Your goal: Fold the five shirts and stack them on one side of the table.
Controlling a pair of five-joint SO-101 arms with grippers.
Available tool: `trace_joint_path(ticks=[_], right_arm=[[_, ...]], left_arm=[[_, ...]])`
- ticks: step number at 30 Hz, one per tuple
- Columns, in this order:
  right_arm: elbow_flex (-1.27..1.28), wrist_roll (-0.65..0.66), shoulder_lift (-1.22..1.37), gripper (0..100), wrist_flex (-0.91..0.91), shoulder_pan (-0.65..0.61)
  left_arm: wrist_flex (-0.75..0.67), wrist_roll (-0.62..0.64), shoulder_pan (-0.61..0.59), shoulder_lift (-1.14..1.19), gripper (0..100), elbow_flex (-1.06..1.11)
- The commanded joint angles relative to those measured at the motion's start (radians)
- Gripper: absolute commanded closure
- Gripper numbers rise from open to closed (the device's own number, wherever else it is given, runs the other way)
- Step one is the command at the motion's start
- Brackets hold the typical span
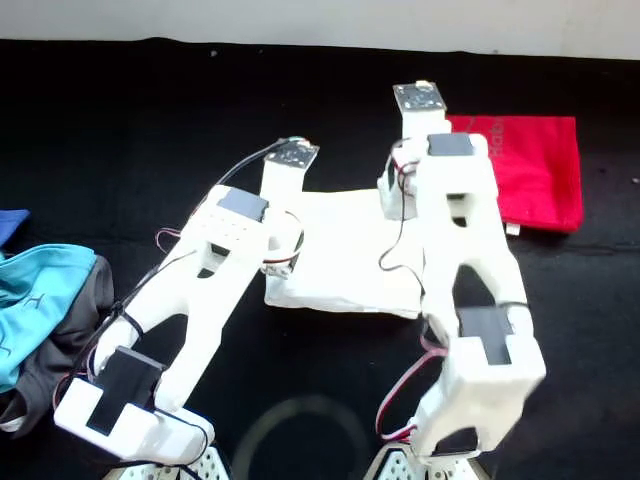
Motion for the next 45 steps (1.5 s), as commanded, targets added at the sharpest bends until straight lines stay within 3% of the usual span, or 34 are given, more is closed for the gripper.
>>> trace_joint_path(ticks=[1, 6, 18, 27, 33, 37, 45], right_arm=[[-0.153, -0.009, 0.107, 99.2, 0.004, 0.010], [-0.285, -0.009, 0.266, 99.2, 0.007, 0.035], [-0.446, -0.008, 0.472, 99.2, 0.031, 0.082], [-0.631, -0.006, 0.318, 99.2, 0.260, 0.085], [-0.644, -0.002, 0.206, 99.2, 0.395, 0.085], [-0.639, -0.002, 0.108, 99.2, 0.449, 0.085], [-0.220, -0.009, -0.159, 99.2, 0.410, 0.013]], left_arm=[[0.055, 0.011, 0.054, -0.048, 99, -0.004], [0.074, 0.011, 0.079, -0.047, 99, 0.018], [-0.198, 0.009, 0.074, -0.045, 99, 0.294], [-0.180, 0.008, 0.071, -0.061, 99, 0.288], [-0.074, 0.002, 0.070, -0.272, 99, 0.285], [-0.066, -0.133, 0.062, -0.447, 99, 0.289], [-0.068, -0.166, -0.196, -0.504, 99, 0.285]])
